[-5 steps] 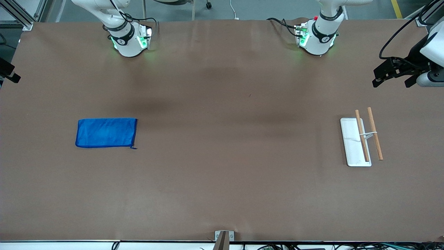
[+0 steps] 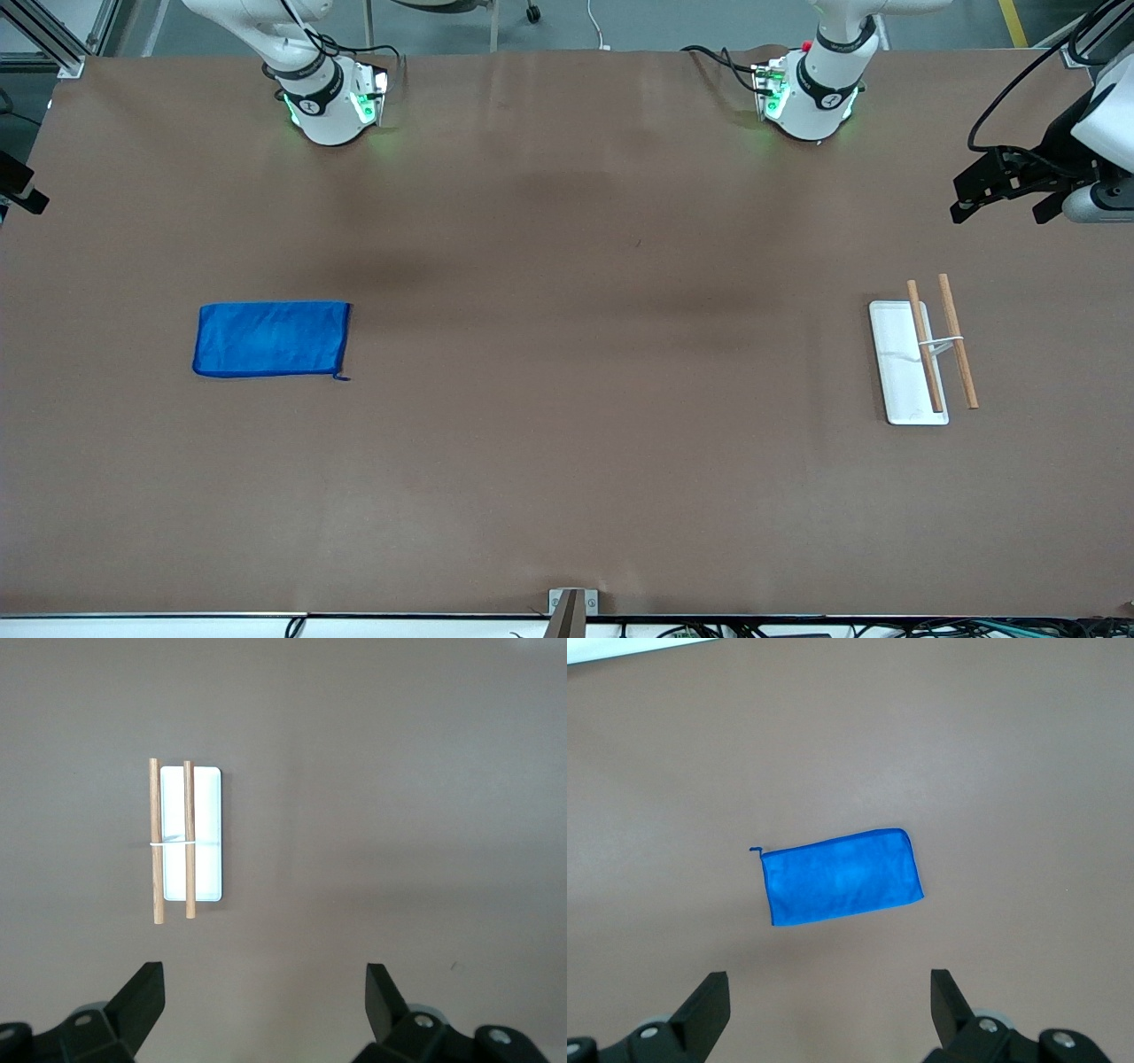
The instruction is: Right arm passes towel to left arm to hang
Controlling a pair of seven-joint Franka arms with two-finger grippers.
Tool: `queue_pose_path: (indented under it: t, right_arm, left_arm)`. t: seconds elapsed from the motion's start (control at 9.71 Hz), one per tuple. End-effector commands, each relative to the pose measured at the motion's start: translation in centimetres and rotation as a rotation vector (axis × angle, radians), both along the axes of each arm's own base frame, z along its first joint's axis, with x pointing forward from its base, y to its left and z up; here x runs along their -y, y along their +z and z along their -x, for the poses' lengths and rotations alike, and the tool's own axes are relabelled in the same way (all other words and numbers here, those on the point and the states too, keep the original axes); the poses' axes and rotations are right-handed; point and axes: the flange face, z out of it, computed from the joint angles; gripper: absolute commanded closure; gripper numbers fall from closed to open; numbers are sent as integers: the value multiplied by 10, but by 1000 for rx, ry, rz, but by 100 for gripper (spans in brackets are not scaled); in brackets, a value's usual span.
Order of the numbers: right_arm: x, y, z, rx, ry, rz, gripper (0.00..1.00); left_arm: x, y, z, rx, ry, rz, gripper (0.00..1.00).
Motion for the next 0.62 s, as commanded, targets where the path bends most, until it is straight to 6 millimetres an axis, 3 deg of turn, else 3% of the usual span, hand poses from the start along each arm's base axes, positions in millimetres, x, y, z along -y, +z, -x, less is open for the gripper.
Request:
queue_pose_path:
  t: [0.0,0.21,0.51]
  right_arm:
    - [-5,-3,-6,18,5,2,0]
    - [-12,-56,-13,-103,15,-11,0]
    - [-7,-208,-25,-137,20,-5,0]
  left_arm:
    - [0,-12,-6,-24,46,3,0]
    - [2,-23,-21,-42,103,2,0]
    - [2,-24,-22,-48,34,9,0]
